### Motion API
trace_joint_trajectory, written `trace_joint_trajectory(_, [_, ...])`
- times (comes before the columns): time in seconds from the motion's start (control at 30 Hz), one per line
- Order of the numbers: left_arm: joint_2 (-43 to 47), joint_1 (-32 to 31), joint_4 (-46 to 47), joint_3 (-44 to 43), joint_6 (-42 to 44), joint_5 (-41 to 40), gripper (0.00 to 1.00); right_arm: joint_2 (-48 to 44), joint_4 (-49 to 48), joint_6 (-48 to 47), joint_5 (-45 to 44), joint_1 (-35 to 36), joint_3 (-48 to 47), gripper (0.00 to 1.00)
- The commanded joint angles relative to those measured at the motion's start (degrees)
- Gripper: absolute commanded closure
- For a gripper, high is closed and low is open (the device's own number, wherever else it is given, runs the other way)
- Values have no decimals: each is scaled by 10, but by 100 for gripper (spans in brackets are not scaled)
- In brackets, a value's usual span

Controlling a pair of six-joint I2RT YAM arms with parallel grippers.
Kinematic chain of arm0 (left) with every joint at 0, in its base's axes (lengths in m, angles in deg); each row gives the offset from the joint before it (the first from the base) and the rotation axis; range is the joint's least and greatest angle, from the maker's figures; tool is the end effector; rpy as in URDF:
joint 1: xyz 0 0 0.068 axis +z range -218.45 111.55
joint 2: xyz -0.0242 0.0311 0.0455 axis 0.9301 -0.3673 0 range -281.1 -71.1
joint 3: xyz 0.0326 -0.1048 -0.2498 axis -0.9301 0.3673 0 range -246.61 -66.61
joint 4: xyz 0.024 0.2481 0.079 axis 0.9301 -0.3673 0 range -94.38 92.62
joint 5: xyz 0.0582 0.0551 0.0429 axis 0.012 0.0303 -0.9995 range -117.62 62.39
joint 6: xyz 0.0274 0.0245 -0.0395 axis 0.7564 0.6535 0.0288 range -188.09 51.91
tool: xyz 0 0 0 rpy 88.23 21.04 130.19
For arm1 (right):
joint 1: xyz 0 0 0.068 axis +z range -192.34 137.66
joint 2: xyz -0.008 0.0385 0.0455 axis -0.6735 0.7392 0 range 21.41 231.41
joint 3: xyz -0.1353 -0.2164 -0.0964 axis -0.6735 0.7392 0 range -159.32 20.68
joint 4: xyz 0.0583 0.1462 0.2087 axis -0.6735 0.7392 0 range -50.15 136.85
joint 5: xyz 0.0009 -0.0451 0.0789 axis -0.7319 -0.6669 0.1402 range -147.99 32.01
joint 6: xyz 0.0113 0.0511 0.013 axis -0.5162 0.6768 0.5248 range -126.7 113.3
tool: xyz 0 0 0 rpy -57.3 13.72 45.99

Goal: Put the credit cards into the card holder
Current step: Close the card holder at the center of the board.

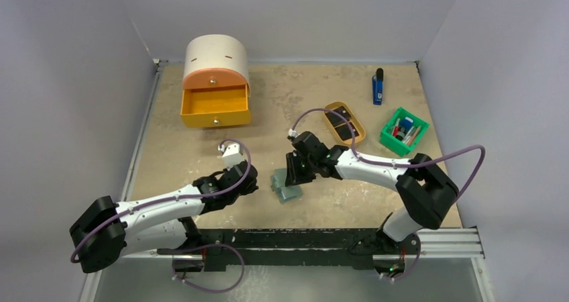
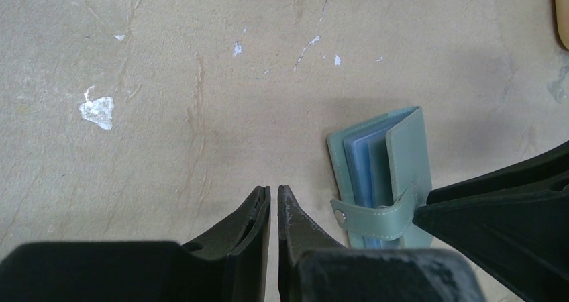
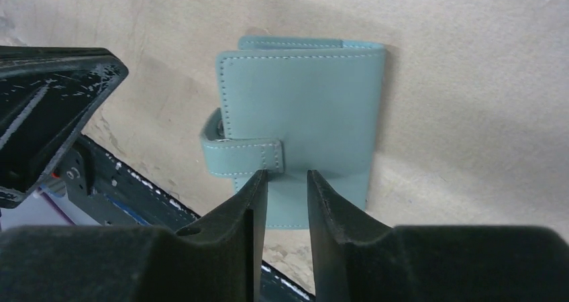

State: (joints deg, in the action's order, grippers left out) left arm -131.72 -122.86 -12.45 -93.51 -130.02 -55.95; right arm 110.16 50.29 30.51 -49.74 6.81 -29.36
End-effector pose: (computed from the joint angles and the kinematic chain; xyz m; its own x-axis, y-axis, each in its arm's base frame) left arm 0.1284 -0.1503 0.1782 -0.6770 -0.3886 -0.6250 -0.1353 0.9005 -0.4132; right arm 0.2018 0.2409 0.1884 -0.8839 -0.1071 -0.4553 -0.3458 0.8050 0.4820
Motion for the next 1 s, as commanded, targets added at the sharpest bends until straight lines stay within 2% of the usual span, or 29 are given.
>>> trace_joint_trajectory(0.0, [8, 0, 24, -8, -8, -2, 92, 7, -10, -10, -14, 15, -33, 70])
trace_joint_trajectory(0.5, [17, 1, 35, -17, -14, 22, 92, 81, -22, 10, -1, 48, -56, 78])
trace_joint_trajectory(0.83, [-41, 1, 197, -7, -46, 111, 92, 101, -44, 38, -10, 50, -39, 79])
trace_joint_trajectory(0.97, [-67, 1, 209, -7, -52, 113, 93, 103, -48, 43, -10, 50, -36, 79])
